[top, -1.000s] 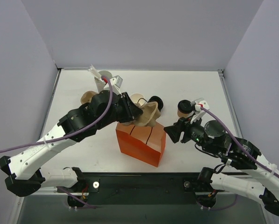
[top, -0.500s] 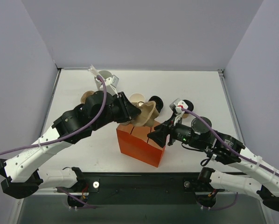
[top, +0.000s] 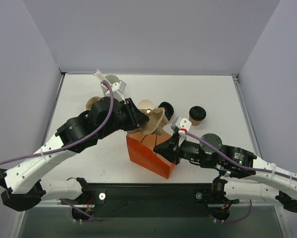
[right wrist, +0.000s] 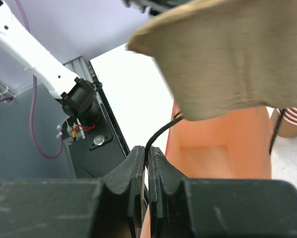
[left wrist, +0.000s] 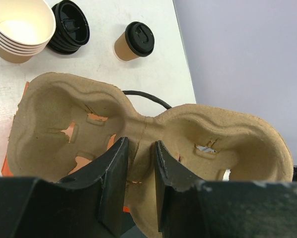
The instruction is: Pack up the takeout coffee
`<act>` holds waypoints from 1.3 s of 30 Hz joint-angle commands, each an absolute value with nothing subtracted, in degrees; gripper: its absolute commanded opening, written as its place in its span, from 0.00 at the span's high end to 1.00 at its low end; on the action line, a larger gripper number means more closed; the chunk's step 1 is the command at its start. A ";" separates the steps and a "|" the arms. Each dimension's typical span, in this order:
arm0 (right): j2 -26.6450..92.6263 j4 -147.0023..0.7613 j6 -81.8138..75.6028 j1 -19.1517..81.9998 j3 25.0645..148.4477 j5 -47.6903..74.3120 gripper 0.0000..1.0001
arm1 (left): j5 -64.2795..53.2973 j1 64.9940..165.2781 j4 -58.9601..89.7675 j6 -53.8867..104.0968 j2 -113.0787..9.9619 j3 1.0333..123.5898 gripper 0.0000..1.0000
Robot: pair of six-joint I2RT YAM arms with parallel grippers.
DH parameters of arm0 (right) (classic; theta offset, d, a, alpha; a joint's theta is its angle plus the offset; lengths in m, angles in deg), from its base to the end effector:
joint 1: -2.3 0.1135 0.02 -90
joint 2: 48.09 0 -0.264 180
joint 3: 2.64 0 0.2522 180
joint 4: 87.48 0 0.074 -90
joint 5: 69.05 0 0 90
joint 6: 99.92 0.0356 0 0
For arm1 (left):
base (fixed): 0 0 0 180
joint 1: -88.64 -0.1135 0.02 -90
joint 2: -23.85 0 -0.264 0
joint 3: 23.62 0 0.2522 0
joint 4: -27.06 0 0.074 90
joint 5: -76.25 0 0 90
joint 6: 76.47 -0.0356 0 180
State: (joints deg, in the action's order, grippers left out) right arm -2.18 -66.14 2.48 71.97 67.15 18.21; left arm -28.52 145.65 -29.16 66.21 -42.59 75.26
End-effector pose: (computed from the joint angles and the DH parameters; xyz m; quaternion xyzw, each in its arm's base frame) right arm 0.0597 0.1660 0.4101 -0.3463 0.5983 0.4867 0.5341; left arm 0.1310 -0.1851 0.4471 -0.0388 0.8327 -0.3809 0.3999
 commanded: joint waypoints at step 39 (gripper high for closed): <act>-0.28 -65.36 -18.27 83.16 68.51 28.77 0.99 | -28.52 145.94 -32.22 60.20 -43.21 75.75 0.72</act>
